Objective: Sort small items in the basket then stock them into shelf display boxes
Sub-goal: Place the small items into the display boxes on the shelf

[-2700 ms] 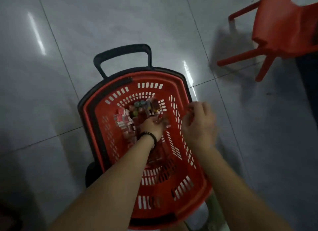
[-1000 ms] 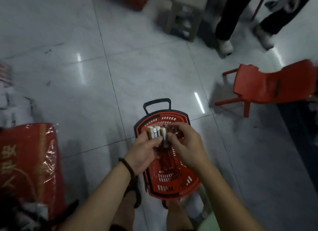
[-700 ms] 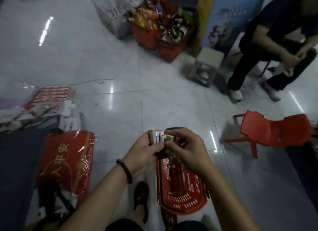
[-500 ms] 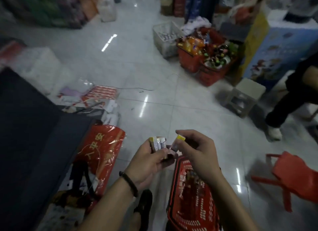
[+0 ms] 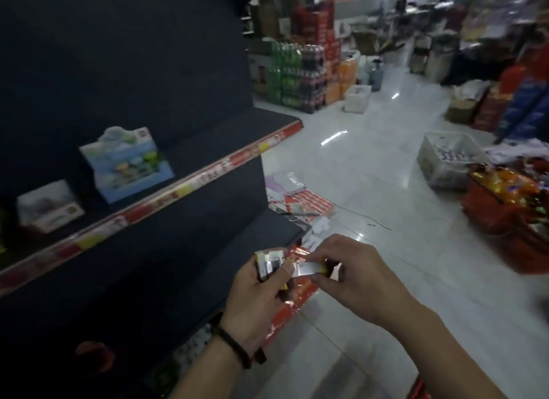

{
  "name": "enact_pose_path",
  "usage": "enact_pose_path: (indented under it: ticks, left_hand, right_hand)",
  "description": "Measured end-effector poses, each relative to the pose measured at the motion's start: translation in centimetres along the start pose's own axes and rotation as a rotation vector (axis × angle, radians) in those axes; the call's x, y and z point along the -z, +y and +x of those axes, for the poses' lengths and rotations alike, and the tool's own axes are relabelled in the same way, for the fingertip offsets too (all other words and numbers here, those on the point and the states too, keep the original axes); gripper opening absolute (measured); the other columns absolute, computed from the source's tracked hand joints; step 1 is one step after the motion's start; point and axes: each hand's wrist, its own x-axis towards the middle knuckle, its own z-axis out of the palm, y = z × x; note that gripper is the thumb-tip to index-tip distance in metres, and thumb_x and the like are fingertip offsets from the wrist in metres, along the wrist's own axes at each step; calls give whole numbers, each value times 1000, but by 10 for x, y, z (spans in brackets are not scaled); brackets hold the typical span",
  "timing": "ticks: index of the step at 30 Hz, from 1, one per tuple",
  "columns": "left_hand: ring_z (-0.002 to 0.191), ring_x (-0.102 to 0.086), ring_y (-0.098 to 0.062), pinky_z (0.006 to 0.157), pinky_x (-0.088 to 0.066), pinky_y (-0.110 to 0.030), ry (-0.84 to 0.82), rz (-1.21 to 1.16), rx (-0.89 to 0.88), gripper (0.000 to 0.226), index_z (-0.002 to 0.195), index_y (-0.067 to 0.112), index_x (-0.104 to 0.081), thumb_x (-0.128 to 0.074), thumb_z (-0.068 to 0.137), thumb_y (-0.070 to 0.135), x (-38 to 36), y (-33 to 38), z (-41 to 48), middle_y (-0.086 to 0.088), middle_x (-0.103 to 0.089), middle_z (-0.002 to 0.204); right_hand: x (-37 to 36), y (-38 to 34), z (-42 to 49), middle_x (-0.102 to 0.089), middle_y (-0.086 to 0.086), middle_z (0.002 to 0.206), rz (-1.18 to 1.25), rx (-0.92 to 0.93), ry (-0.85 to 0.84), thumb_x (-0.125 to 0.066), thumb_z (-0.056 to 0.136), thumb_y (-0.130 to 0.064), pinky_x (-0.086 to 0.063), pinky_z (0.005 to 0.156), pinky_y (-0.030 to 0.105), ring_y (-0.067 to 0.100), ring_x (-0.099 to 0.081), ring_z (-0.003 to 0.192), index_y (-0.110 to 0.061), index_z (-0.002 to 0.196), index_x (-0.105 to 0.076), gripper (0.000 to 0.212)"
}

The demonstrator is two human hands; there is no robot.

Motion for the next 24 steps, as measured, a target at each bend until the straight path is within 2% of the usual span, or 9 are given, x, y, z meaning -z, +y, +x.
enact_pose_path:
  ticks: [2, 4, 8, 10, 12, 14, 17, 20, 24]
  left_hand:
    - [75, -64, -19, 67, -53, -32, 69, 9, -46, 15, 106, 17, -76, -71, 97, 6, 50, 19, -5, -8, -71, 84]
    - [74, -64, -21, 68, -53, -34, 139, -21, -75, 14, 106, 15, -75, -70, 98, 6, 104, 40, -11, -10, -71, 86]
    - [75, -68, -26, 64, -56, -33, 215, -81, -122, 18, 118, 8, -68, -64, 101, 6, 216, 86, -32, -20, -73, 93]
    - [75, -71, -29, 64, -58, -33, 257, -45, -156, 19, 119, 9, -68, -64, 101, 4, 268, 104, -41, -24, -74, 99]
    - [75, -72, -30, 63, -59, -34, 330, 2, -199, 15, 116, 8, -67, -63, 102, 3, 316, 122, -49, -24, -75, 98]
    - [70, -70, -26, 60, -57, -32, 430, 98, -272, 12, 114, 12, -66, -61, 104, 8, 360, 136, -55, -16, -76, 90]
    - [64, -57, -10, 60, -47, -25, 597, 396, -411, 17, 112, 33, -66, -62, 104, 19, 417, 153, -59, 9, -64, 70]
    - [67, -59, -3, 59, -47, -15, 769, 569, -480, 13, 101, 33, -67, -72, 98, 22, 457, 168, -52, 14, -66, 76]
    - [75, -63, 5, 63, -49, -12, 900, 702, -508, 31, 102, 40, -66, -84, 88, 19, 493, 179, -17, 27, -66, 83]
  right_hand:
    - [-23, -38, 37, -67, -21, 105, -155, 144, -97, -80, 89, -32, -47, 76, 15, -2, -62, 91, -34, 114, -77, 25]
    - [-51, -83, 71, -69, -20, 107, -219, 262, -168, -78, 91, -38, -48, 79, 19, 1, -63, 95, -35, 117, -76, 26]
    - [-117, -169, 130, -68, -23, 107, -188, 392, -284, -80, 92, -39, -39, 80, 4, -9, -57, 93, -36, 121, -75, 29]
    - [-148, -206, 155, -66, -26, 101, -106, 430, -292, -84, 90, -34, -41, 79, 3, -13, -57, 89, -33, 117, -78, 27]
    - [-177, -240, 180, -68, -24, 97, -40, 452, -265, -86, 88, -31, -45, 76, 7, -8, -62, 87, -32, 112, -80, 25]
    - [-200, -271, 205, -71, -20, 92, 6, 470, -233, -87, 86, -31, -52, 74, 17, 0, -66, 84, -34, 102, -80, 18]
    - [-228, -313, 240, -72, -17, 85, 82, 453, -233, -88, 84, -26, -55, 69, 27, 6, -69, 80, -32, 87, -77, 12]
    - [-251, -347, 282, -68, -17, 76, 56, 510, -256, -86, 84, -26, -51, 66, 22, 7, -67, 75, -30, 83, -79, 8]
    - [-278, -376, 347, -69, -16, 76, -41, 593, -306, -81, 86, -25, -51, 68, 24, 4, -64, 73, -28, 83, -79, 5]
